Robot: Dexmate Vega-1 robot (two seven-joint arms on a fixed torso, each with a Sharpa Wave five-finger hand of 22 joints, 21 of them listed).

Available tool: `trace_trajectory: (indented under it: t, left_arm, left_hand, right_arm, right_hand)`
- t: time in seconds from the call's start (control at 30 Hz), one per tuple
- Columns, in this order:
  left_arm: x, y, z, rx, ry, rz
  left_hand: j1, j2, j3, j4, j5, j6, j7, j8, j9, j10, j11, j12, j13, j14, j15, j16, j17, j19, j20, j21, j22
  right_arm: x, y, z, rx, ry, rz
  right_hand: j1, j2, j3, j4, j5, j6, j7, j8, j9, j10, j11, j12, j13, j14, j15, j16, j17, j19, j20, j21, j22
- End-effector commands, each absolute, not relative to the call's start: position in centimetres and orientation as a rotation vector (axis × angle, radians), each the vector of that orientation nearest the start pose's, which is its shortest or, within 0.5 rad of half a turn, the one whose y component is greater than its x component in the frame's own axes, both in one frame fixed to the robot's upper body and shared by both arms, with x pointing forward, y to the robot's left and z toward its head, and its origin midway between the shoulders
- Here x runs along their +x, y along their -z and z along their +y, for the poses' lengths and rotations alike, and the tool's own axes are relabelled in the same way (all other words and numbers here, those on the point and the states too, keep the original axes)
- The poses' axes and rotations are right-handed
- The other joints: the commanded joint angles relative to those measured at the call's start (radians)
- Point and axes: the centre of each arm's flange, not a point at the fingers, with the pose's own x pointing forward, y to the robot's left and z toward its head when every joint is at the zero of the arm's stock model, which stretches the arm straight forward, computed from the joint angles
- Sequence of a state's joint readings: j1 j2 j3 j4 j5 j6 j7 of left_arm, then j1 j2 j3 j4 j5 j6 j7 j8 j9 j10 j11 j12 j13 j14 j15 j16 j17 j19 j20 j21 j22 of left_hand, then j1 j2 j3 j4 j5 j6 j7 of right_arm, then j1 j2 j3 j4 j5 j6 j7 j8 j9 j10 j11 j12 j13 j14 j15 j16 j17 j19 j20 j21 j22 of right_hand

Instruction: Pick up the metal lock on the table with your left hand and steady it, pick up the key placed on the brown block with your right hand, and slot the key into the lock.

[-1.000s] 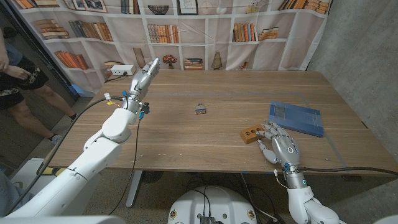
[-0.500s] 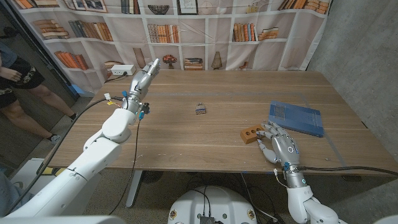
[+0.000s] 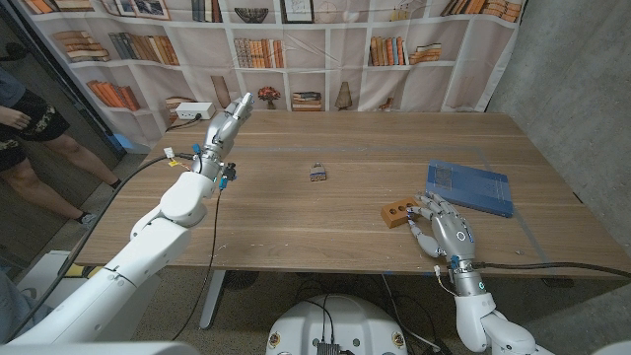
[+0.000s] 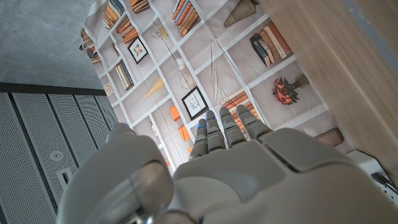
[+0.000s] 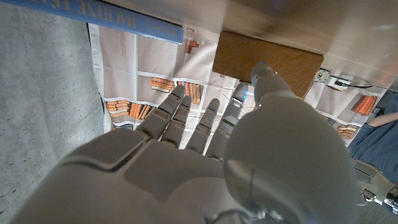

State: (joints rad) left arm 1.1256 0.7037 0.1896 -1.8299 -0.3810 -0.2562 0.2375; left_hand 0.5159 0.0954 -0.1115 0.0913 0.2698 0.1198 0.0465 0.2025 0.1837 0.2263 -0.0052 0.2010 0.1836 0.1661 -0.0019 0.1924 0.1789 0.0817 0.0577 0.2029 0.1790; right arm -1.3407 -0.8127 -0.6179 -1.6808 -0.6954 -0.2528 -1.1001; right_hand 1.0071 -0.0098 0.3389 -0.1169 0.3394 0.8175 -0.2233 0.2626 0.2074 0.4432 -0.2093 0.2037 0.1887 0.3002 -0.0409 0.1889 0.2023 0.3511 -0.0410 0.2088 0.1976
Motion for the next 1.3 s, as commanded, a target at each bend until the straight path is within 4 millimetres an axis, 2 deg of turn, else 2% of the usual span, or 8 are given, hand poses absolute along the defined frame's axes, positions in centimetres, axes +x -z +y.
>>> trace_trajectory:
  t: [0.03,0.5,0.8,1.13,1.3]
  left_arm:
    - [53.0,-2.5,30.3,0.226,0.045,-0.844]
    - [53.3,-1.8,30.1,0.216,0.047,-0.822]
    - [53.4,-1.6,30.4,0.209,0.041,-0.813]
    - [53.5,-1.2,30.5,0.203,0.040,-0.807]
    - [53.7,-1.2,30.7,0.199,0.039,-0.809]
  left_hand:
    - [0.006,0.005,-0.010,-0.002,0.000,0.005,-0.001,-0.003,0.004,0.002,-0.003,0.001,0.005,0.006,0.000,-0.002,0.004,0.002,0.005,-0.001,0.003]
    - [0.007,0.006,-0.012,-0.002,-0.001,0.004,-0.003,-0.004,0.004,0.002,-0.003,0.001,0.005,0.006,0.000,-0.002,0.004,0.002,0.006,-0.001,0.003]
    - [0.007,0.006,-0.014,-0.002,-0.002,0.004,-0.003,-0.005,0.004,0.003,-0.005,0.001,0.005,0.007,-0.001,-0.002,0.004,0.002,0.008,-0.001,0.003]
    - [0.008,0.007,-0.016,-0.001,-0.003,0.004,-0.002,-0.004,0.004,0.002,-0.003,0.000,0.005,0.008,-0.003,-0.002,0.004,0.001,0.009,-0.001,0.003]
    - [0.008,0.007,-0.017,-0.001,-0.004,0.004,-0.002,-0.005,0.004,0.003,-0.004,0.000,0.005,0.006,-0.003,-0.003,0.004,0.001,0.009,-0.001,0.003]
  right_arm:
    - [48.3,21.9,-27.9,-1.296,0.554,-0.871]
    - [48.0,21.4,-28.0,-1.300,0.538,-0.882]
    - [48.2,20.8,-27.8,-1.290,0.532,-0.890]
    - [48.2,20.0,-27.7,-1.274,0.530,-0.905]
    - [48.0,19.3,-27.6,-1.262,0.538,-0.919]
  right_hand:
    - [-0.007,0.000,-0.004,0.002,-0.003,0.025,0.001,0.012,0.004,0.008,-0.001,0.007,0.002,0.009,-0.051,0.006,0.003,0.003,-0.064,0.008,0.004]
    - [0.006,0.010,-0.008,-0.003,-0.001,0.103,0.000,0.046,0.015,0.031,-0.003,0.015,0.002,0.041,-0.061,0.014,0.000,0.017,-0.063,0.017,0.004]
    - [0.015,0.019,-0.022,-0.005,-0.007,0.218,0.000,0.103,0.032,0.082,-0.004,0.027,0.002,0.086,-0.064,0.020,-0.003,0.036,-0.057,0.029,0.005]
    - [0.007,0.025,-0.038,0.002,-0.014,0.270,0.001,0.123,0.026,0.118,-0.005,0.034,0.002,0.119,-0.077,0.027,0.000,0.057,-0.056,0.039,0.006]
    - [0.014,0.024,-0.046,-0.002,-0.016,0.297,0.000,0.129,0.016,0.143,-0.004,0.038,0.003,0.163,-0.085,0.037,0.001,0.058,-0.051,0.041,0.007]
